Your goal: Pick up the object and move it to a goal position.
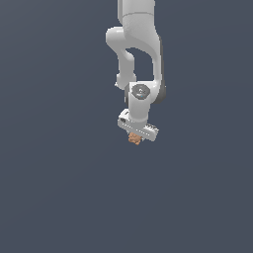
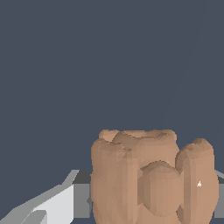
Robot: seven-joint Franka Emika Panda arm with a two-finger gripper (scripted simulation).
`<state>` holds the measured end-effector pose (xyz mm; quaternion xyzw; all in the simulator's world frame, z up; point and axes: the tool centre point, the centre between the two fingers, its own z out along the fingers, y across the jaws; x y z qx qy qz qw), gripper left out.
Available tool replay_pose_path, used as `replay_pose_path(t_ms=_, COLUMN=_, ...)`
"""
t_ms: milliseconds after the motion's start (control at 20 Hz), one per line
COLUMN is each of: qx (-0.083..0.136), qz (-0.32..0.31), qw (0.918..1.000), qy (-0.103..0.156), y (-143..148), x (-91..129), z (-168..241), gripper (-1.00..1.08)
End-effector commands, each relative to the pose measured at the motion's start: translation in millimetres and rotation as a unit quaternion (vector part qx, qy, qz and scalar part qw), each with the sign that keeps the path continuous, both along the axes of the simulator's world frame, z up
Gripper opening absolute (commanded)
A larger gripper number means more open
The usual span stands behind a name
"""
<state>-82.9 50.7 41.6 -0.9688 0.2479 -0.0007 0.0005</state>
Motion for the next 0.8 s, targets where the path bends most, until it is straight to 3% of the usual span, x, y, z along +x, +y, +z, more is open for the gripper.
replay_pose_path(t_ms=0, qx=0.0, qz=0.0, qw=1.0, qy=0.001, y=-0.7, x=-0.4, z=-1.2, gripper=-1.0)
replay_pose_path(t_ms=400, qx=0.0, qz=0.0, qw=1.0, qy=0.0, y=-5.4, x=1.8, z=10.0, gripper=-1.0)
replay_pose_path(t_ms=750, qx=0.0, qz=0.0, qw=1.0, qy=0.0, y=-24.8, x=8.7, z=46.5, gripper=-1.0)
